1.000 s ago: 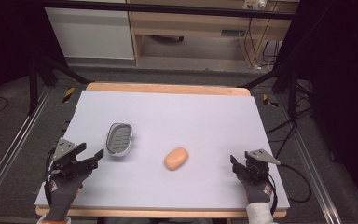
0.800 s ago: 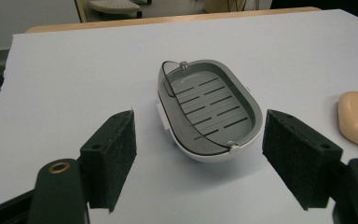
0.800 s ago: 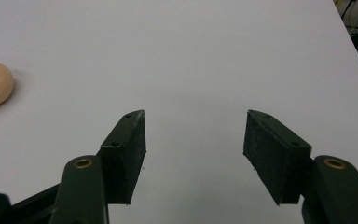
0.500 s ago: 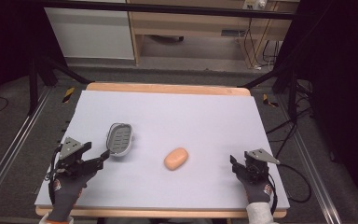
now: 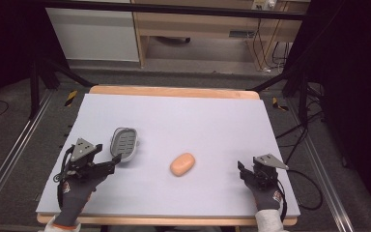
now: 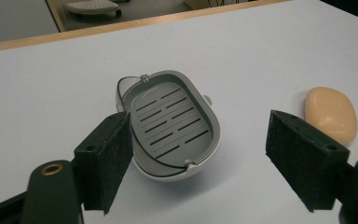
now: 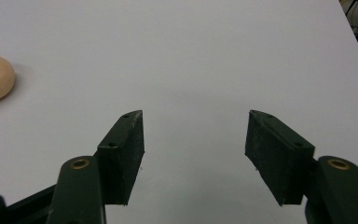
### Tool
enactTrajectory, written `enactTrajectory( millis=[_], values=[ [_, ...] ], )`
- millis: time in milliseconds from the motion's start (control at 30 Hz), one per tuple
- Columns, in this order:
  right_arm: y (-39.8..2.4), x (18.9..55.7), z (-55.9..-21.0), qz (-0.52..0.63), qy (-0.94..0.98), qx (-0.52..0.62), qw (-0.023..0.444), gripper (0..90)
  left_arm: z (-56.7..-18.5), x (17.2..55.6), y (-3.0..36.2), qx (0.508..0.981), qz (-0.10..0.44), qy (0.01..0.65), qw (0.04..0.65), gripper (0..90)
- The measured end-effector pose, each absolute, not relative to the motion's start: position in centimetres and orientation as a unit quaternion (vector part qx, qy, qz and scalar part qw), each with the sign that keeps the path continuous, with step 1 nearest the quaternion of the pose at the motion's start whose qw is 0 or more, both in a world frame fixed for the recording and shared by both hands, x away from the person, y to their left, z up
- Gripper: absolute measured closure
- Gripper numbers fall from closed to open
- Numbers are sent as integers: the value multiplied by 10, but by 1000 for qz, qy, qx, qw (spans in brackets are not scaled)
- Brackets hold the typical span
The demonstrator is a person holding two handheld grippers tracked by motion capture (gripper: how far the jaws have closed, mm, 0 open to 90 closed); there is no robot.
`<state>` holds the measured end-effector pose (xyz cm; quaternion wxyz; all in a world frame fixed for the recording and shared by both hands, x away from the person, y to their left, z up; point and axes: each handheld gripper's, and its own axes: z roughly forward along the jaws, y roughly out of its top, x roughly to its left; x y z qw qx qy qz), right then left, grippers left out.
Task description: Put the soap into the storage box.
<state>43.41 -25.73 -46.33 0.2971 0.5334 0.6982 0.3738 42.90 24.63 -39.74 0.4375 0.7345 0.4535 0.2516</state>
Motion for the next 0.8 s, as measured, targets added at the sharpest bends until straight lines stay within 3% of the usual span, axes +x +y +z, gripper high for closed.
enactTrajectory(
  millis=[800],
  values=[
    [-255,435,-464,367,705,530,296,362,-393,442,196,765,240,418,427,215]
  ],
)
